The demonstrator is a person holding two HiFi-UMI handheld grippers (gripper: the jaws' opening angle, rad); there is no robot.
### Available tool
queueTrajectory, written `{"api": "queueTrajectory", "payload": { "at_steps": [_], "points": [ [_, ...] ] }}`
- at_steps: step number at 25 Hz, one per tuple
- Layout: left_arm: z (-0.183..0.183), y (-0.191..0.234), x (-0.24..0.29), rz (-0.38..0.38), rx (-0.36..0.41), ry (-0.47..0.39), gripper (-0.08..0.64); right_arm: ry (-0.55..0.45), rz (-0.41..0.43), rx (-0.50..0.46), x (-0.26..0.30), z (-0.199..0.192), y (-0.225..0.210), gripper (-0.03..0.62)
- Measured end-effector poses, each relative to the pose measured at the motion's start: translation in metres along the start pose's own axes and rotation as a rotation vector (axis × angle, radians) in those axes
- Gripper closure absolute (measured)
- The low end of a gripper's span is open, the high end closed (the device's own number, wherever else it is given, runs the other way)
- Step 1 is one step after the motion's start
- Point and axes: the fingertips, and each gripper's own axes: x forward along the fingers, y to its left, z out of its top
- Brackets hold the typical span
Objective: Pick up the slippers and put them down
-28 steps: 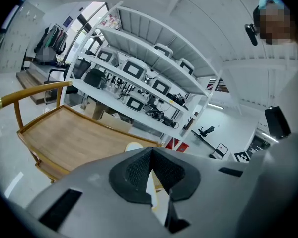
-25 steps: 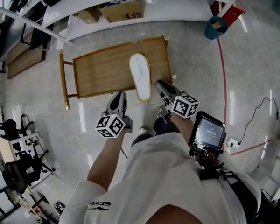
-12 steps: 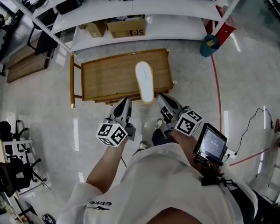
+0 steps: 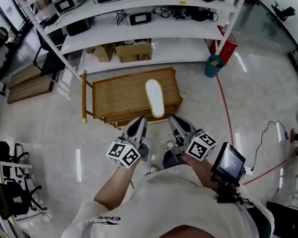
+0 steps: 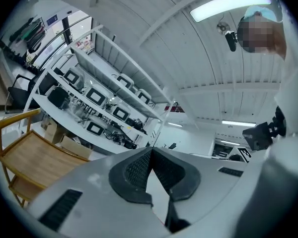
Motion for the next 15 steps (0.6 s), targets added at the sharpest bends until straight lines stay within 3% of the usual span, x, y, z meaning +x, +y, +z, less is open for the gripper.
{"api": "queueTrajectory", "payload": {
  "at_steps": [6,10,15],
  "points": [
    [0.003,-0.023,-0.027,-0.039,-0.02,-0.014,0.557,-0.021,-0.027,-0.098,-0.027,-0.001,0.031,0.586],
    [0.007,-0.035,-0.036,-0.037,-0.024,-0.038,0.557,-0.008,-0.063,-0.128,-0.041,0.0,0.036,0.586],
    [0.015,-0.039,-0.034,-0.027,-0.014,-0.058,0.557,0.016,-0.05,-0.172,-0.042,0.005,0.047,0.586]
  ]
}}
